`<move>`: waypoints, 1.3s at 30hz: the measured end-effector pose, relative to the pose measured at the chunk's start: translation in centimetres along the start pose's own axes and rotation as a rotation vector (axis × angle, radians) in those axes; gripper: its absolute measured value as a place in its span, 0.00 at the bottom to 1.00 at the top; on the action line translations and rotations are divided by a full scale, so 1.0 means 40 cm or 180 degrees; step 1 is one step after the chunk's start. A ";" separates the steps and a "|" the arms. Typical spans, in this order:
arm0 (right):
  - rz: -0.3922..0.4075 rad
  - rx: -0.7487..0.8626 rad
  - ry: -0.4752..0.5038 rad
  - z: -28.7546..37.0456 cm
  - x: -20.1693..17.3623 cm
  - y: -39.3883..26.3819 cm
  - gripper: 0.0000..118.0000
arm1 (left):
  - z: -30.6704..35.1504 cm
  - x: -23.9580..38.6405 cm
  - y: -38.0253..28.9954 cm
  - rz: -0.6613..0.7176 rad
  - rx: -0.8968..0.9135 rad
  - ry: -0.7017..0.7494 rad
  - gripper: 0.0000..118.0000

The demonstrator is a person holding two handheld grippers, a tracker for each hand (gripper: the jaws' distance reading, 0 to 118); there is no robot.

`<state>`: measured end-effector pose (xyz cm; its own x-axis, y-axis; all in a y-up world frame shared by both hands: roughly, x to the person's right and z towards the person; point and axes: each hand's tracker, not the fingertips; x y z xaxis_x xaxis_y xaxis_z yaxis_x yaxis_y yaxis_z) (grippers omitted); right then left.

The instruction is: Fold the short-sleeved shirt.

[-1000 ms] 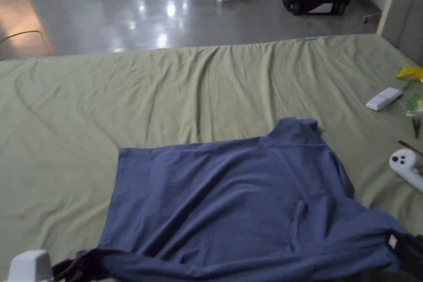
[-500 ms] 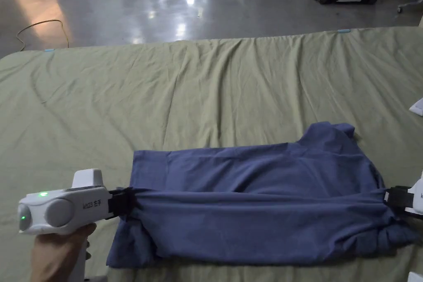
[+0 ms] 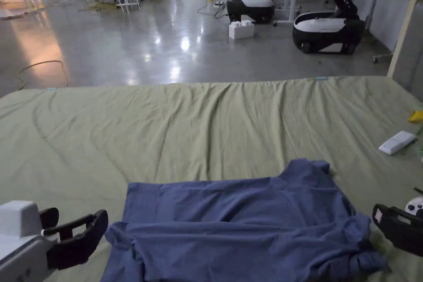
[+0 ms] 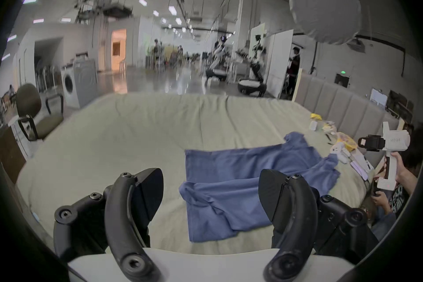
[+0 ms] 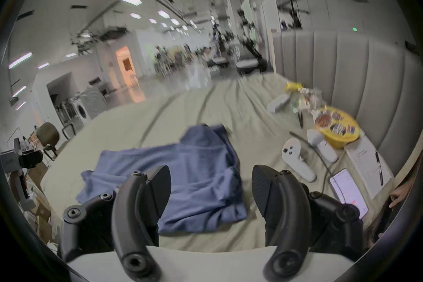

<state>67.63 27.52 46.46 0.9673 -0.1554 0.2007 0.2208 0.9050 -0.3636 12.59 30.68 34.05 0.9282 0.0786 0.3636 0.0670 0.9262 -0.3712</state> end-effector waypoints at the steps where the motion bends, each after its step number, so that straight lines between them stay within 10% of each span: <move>1: 0.0025 0.0118 0.0039 0.046 -0.023 0.000 0.65 | 0.054 0.042 0.012 -0.0070 0.0108 0.0012 0.73; 5: 0.0142 0.0568 0.0143 0.201 -0.117 -0.026 0.61 | 0.201 0.114 -0.006 -0.0257 0.0595 0.0059 0.70; 7: 0.0214 0.0611 0.0185 0.240 -0.136 -0.052 0.41 | 0.248 0.152 -0.014 -0.0334 0.0721 0.0087 0.51; 9: 0.0274 0.0658 0.0098 0.272 -0.168 -0.076 0.07 | 0.271 0.173 -0.025 -0.0324 0.0720 0.0070 0.09; 12: 0.0543 0.0682 0.0038 0.311 -0.208 -0.108 0.00 | 0.307 0.206 -0.045 -0.0326 0.0692 -0.0149 0.00; 18: 0.0496 0.0585 0.0117 0.327 -0.212 -0.120 0.00 | 0.308 0.218 -0.060 -0.0436 0.0540 -0.0141 0.00; 26: 0.0296 0.0525 0.0092 0.320 -0.186 -0.140 0.00 | 0.187 0.069 -0.098 0.0516 0.0108 -0.0363 0.00; 31: 0.0205 0.0296 0.0055 0.292 -0.163 -0.172 0.00 | -0.071 -0.032 -0.183 0.0947 -0.0752 -0.0169 0.59; 39: 0.0122 0.0072 0.0002 0.279 -0.126 -0.188 0.00 | -0.422 -0.081 -0.294 0.0675 -0.1654 0.0425 0.59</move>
<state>59.70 25.91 58.34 0.9750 -0.1208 0.1864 0.1808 0.9190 -0.3503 14.98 13.29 22.81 0.9768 0.1643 0.1371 0.0142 0.5896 -0.8075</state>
